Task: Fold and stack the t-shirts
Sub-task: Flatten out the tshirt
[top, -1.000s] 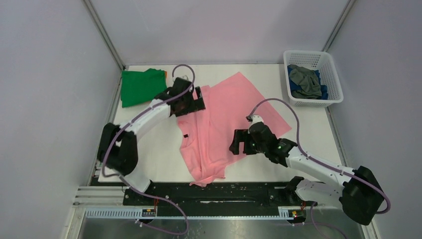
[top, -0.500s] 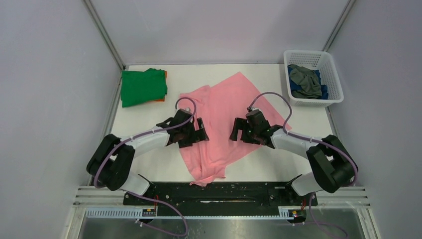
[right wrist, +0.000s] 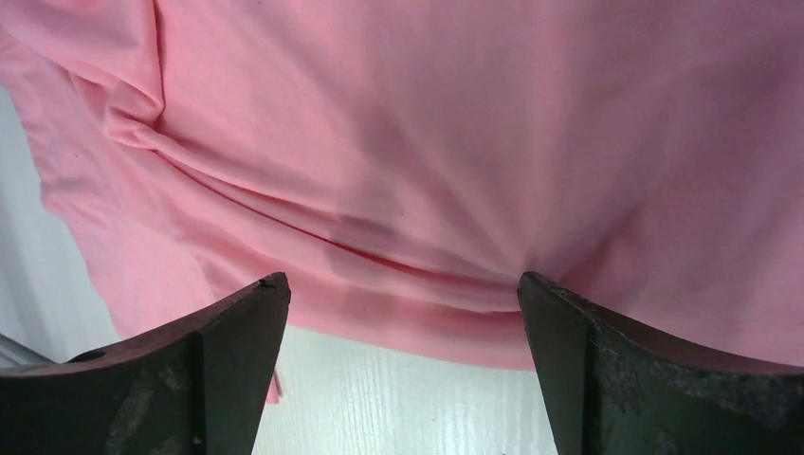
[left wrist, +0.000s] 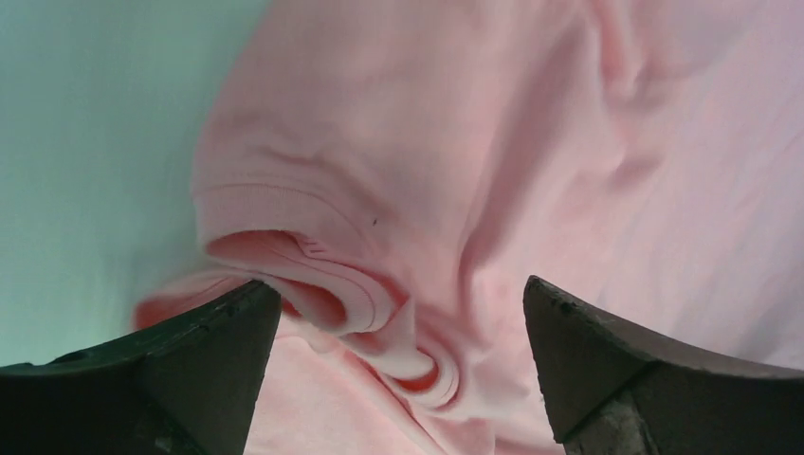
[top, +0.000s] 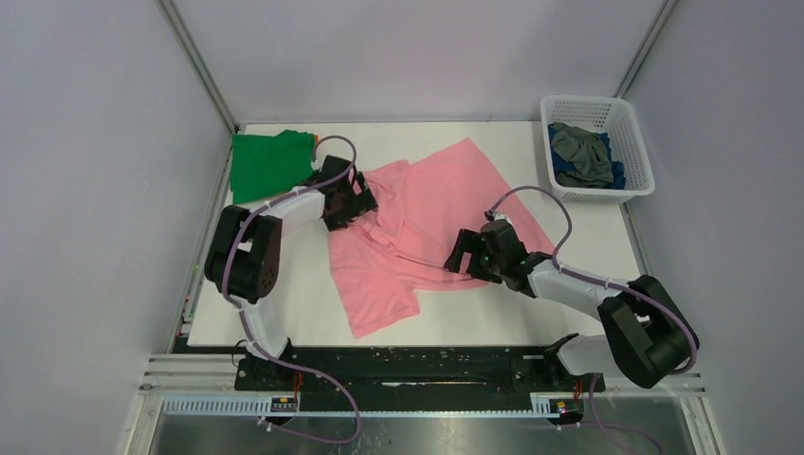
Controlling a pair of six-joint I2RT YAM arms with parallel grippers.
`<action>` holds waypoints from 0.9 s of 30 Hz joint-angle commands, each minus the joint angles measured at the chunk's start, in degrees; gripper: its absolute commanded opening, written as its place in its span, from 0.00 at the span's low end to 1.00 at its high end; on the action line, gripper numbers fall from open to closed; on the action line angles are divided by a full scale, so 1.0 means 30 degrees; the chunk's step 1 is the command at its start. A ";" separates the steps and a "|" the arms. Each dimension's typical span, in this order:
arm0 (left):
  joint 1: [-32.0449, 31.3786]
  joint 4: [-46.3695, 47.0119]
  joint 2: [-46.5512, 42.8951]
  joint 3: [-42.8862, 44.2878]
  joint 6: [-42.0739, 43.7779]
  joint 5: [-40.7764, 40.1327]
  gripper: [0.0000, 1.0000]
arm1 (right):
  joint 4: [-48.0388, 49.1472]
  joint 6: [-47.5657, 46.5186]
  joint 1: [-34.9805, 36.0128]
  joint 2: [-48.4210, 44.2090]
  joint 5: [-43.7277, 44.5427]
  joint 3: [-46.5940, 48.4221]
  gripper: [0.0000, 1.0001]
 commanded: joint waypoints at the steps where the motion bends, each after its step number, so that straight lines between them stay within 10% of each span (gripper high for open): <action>1: 0.0345 -0.1787 0.0645 0.3966 0.1614 -0.1661 0.99 | -0.1501 0.0205 -0.0295 -0.0940 0.1147 0.0201 1.00; 13: -0.2796 -0.0255 -0.8275 -0.3440 0.0689 0.0543 0.99 | -0.3992 -0.0902 -0.1069 -0.4871 0.6139 0.1041 0.99; 27: -0.5309 0.2236 -0.5757 -0.8656 -0.1914 0.1203 0.99 | -0.4277 -0.1004 -0.3778 0.2108 -0.0168 0.2859 0.99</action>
